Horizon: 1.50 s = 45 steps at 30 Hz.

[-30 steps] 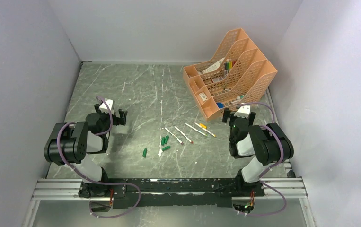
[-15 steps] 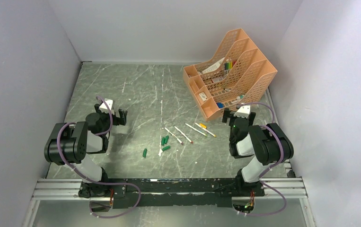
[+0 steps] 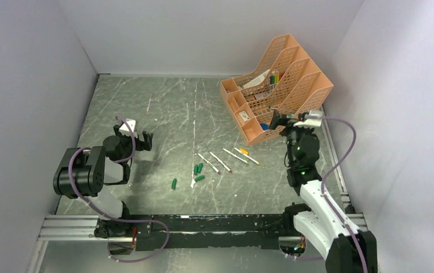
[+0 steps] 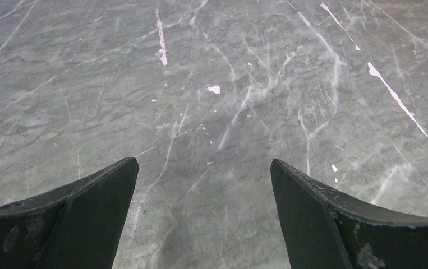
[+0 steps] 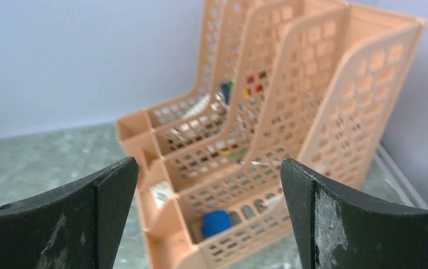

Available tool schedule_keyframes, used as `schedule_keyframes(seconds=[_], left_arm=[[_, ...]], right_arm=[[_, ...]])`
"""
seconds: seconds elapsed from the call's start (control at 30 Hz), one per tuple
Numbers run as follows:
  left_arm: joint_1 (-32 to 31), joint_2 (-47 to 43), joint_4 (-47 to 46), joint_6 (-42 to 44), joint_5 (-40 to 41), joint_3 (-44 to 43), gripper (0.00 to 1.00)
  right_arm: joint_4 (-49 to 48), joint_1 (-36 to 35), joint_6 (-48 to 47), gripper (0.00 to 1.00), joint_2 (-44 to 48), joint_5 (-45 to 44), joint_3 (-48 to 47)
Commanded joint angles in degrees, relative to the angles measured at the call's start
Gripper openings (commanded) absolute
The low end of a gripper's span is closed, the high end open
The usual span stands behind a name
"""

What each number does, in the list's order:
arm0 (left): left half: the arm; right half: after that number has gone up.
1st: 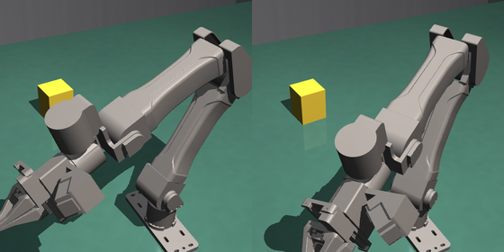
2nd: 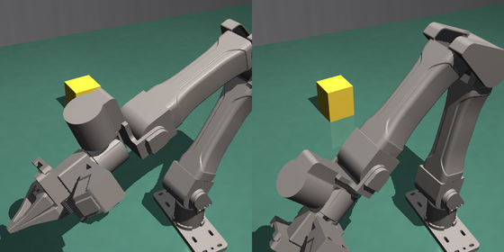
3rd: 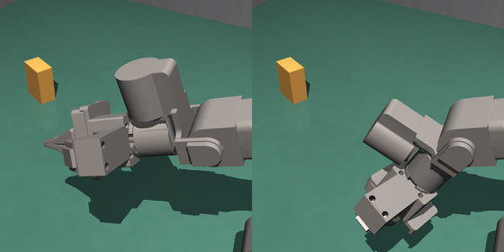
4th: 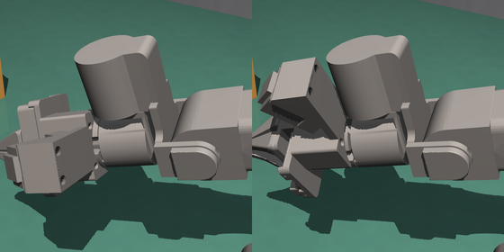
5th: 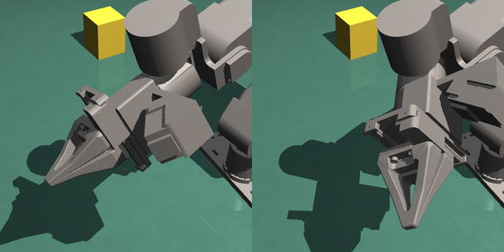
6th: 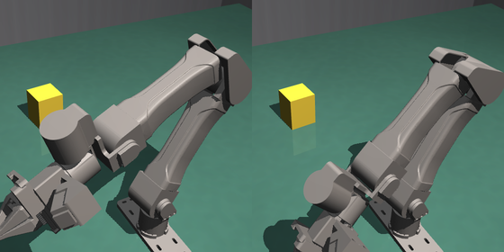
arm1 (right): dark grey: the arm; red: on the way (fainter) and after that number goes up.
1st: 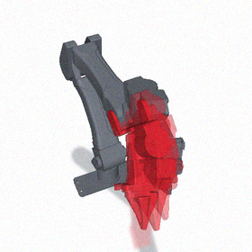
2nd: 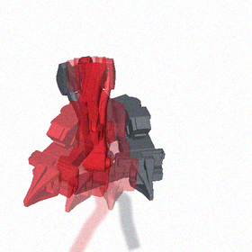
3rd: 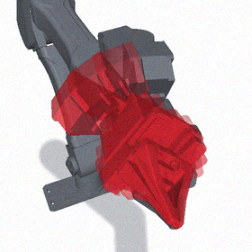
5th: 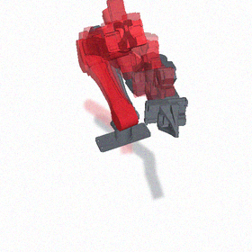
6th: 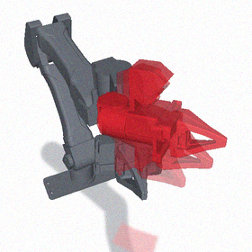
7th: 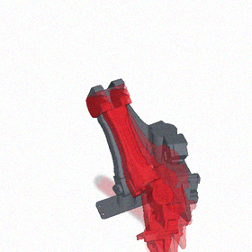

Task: Insert the pens into the pen caps

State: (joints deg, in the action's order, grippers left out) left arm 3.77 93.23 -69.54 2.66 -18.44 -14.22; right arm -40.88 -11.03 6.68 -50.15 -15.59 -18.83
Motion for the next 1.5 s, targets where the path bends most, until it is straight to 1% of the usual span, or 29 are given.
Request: schedule_keyframes(seconds=[0.0,0.03,0.07,0.1,0.17,0.2,0.27,0.3,0.37,0.4,0.43,0.47,0.5,0.53,0.6,0.67,0.7,0.77,0.8,0.87,0.93,1.07,1.23,1.3,1.37,1.47], left_arm=[[0.2,0.2,-1.0,0.9,0.3,-0.6,1.00],[0.1,0.1,-1.0,0.6,0.5,-0.8,1.00],[-0.1,-0.6,1.3,0.7,1.1,-1.6,1.00],[-0.6,-1.9,4.5,0.3,3.2,-3.1,1.00],[-1.3,-4.8,14.3,0.0,6.5,-7.1,1.00],[-1.6,-6.5,18.1,0.1,9.5,-8.7,0.99],[-6.5,-10.1,23.1,1.3,17.1,-10.4,1.00],[-8.4,-12.7,25.5,1.2,20.5,-10.9,1.00],[-10.9,-19.1,31.5,-0.9,25.0,-12.5,0.99],[-11.4,-22.7,33.8,-2.8,25.8,-13.1,1.00],[-11.7,-25.8,35.6,-5.2,26.4,-13.9,1.00],[-11.9,-29.0,38.6,-8.8,27.8,-15.4,1.00],[-11.9,-31.3,44.3,-13.8,29.5,-18.2,1.00],[-11.8,-33.2,51.9,-19.8,30.7,-22.0,1.00],[-11.8,-34.9,63.3,-27.9,33.2,-28.5,1.00],[-11.6,-35.9,74.0,-37.2,38.1,-32.7,1.00],[-11.4,-36.2,74.6,-35.9,36.5,-33.3,1.00],[-11.2,-35.7,73.7,-32.9,28.8,-33.9,1.00],[-11.2,-34.7,75.3,-33.2,25.9,-35.2,0.99],[-11.3,-32.5,78.4,-33.5,18.7,-37.1,0.99],[-11.3,-30.5,81.6,-34.1,15.1,-38.4,0.99],[-11.3,-30.9,85.3,-35.6,16.4,-37.3,0.99],[-11.3,-36.5,83.7,-34.2,15.2,-33.8,0.99],[-11.3,-38.4,84.3,-34.0,14.5,-33.0,0.94],[-11.3,-40.0,83.1,-33.1,12.7,-31.4,0.87],[-11.3,-41.1,82.8,-32.5,11.0,-30.4,0.85]], right_arm=[[32.9,-0.4,8.5,1.00,3.1,10.8,-13.0],[35.6,-0.4,8.7,1.00,3.1,11.6,-14.8],[37.7,-0.5,9.4,1.00,2.9,11.6,-16.0],[40.0,-0.5,10.6,1.00,2.9,11.3,-17.4],[42.7,-0.4,12.3,1.00,3.1,13.1,-19.1],[43.4,-0.5,13.2,1.00,3.1,14.5,-19.6],[43.2,-0.4,15.5,0.98,2.9,17.8,-19.8],[42.6,-0.5,16.8,0.88,2.5,19.4,-19.6],[42.1,-0.5,19.8,0.49,1.4,20.5,-19.5],[42.8,-0.5,20.6,0.38,0.7,21.5,-19.9],[43.0,-0.7,20.9,0.25,0.1,22.9,-20.2],[42.7,-1.5,21.3,0.14,-0.2,23.1,-19.9],[42.1,-2.9,21.2,0.08,-0.3,22.7,-19.6],[41.7,-5.0,20.4,0.06,-0.3,21.1,-19.4],[42.9,-11.2,18.0,0.09,-1.6,16.4,-20.3],[44.5,-17.2,14.7,0.22,-5.3,12.9,-21.9],[45.6,-20.2,13.7,0.30,-7.4,11.0,-22.8],[48.3,-25.1,11.5,0.46,-12.6,7.5,-24.9],[49.8,-26.8,10.8,0.49,-15.5,5.2,-25.8],[51.3,-30.0,10.3,0.50,-20.1,0.9,-26.5],[50.2,-31.1,10.5,0.50,-22.8,-1.0,-26.1],[47.4,-31.2,9.9,0.50,-27.8,0.1,-26.2],[44.7,-32.0,8.2,0.49,-33.1,3.4,-27.8],[43.6,-32.5,7.6,0.50,-34.6,5.0,-27.7],[43.4,-33.2,7.6,0.50,-36.0,5.2,-27.8],[42.4,-34.4,8.3,0.50,-37.4,5.1,-27.0]])
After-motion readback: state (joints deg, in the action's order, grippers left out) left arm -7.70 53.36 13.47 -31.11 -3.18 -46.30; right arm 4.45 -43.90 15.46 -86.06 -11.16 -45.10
